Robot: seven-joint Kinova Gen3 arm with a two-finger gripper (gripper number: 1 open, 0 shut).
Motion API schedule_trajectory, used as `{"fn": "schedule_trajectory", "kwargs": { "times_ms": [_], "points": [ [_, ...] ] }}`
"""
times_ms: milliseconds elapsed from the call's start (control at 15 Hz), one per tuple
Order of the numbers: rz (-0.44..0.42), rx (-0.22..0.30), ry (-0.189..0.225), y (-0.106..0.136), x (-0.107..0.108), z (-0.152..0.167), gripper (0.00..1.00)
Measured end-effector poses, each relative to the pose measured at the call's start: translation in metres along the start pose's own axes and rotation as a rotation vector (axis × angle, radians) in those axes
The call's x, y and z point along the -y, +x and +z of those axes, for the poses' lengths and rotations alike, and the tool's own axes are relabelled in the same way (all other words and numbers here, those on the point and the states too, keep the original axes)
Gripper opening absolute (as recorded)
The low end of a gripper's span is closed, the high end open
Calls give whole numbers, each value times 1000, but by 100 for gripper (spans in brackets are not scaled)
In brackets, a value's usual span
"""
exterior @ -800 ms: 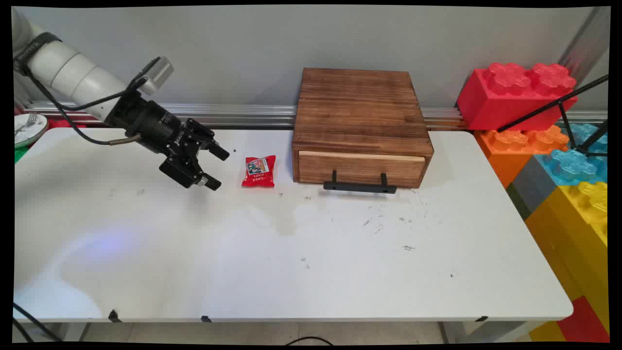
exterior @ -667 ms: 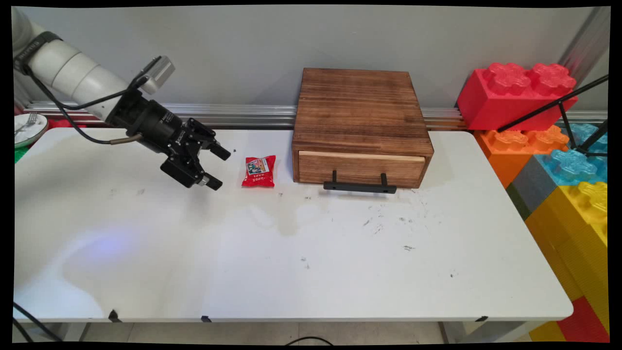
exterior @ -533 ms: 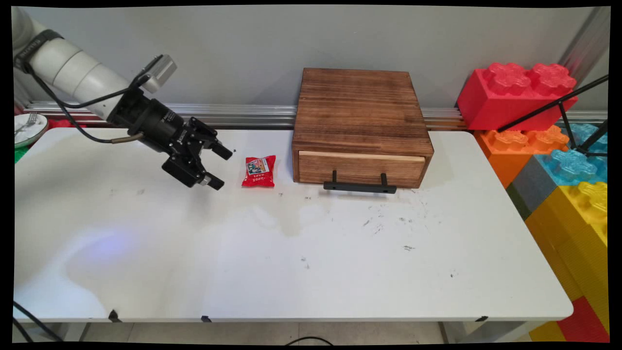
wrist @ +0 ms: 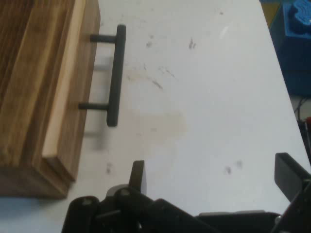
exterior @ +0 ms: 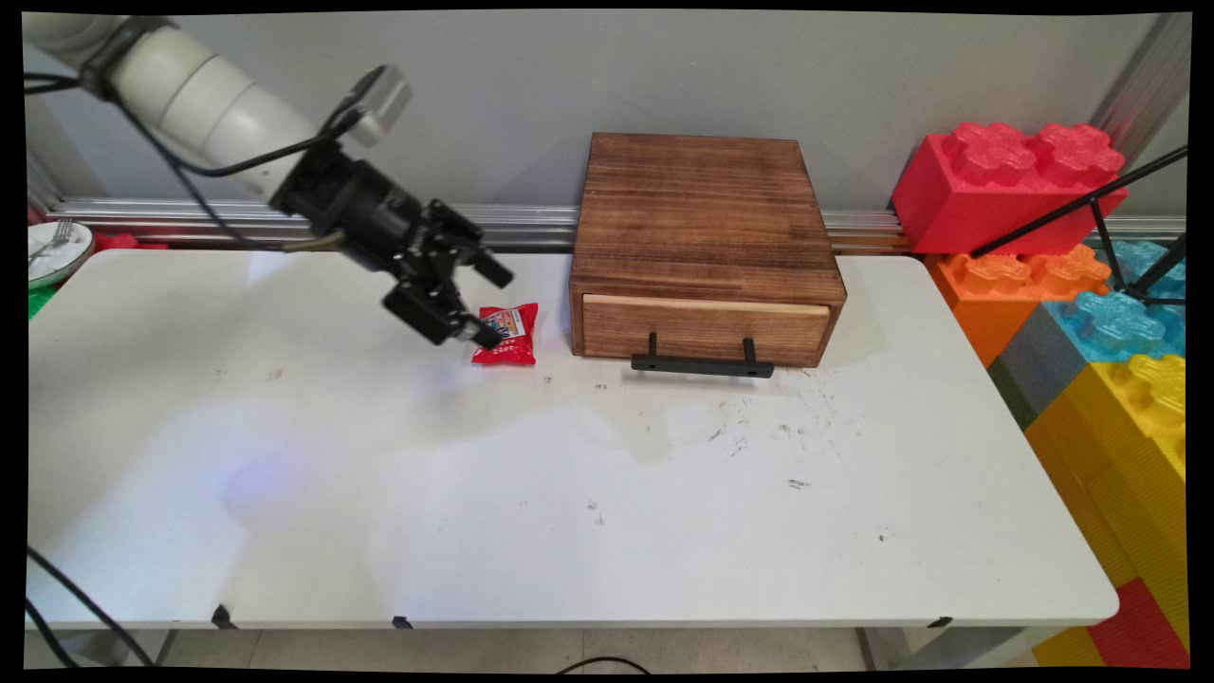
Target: Open the drawer
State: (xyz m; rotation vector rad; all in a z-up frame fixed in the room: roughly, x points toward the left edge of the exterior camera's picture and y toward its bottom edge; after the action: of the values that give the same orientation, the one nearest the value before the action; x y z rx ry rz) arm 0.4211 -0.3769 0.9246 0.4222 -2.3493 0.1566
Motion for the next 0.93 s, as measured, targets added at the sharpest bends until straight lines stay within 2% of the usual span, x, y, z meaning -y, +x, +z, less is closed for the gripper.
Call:
{"fn": "schedule_trajectory", "kwargs": {
  "times_ms": [267,400,733,933],
  "points": [
    [29,16,27,40,-3,24,100],
    [57,36,61,61,-1,43,100],
    [103,84,127,95,10,85,100],
    [132,126,153,109,15,113,100]
  ]
}}
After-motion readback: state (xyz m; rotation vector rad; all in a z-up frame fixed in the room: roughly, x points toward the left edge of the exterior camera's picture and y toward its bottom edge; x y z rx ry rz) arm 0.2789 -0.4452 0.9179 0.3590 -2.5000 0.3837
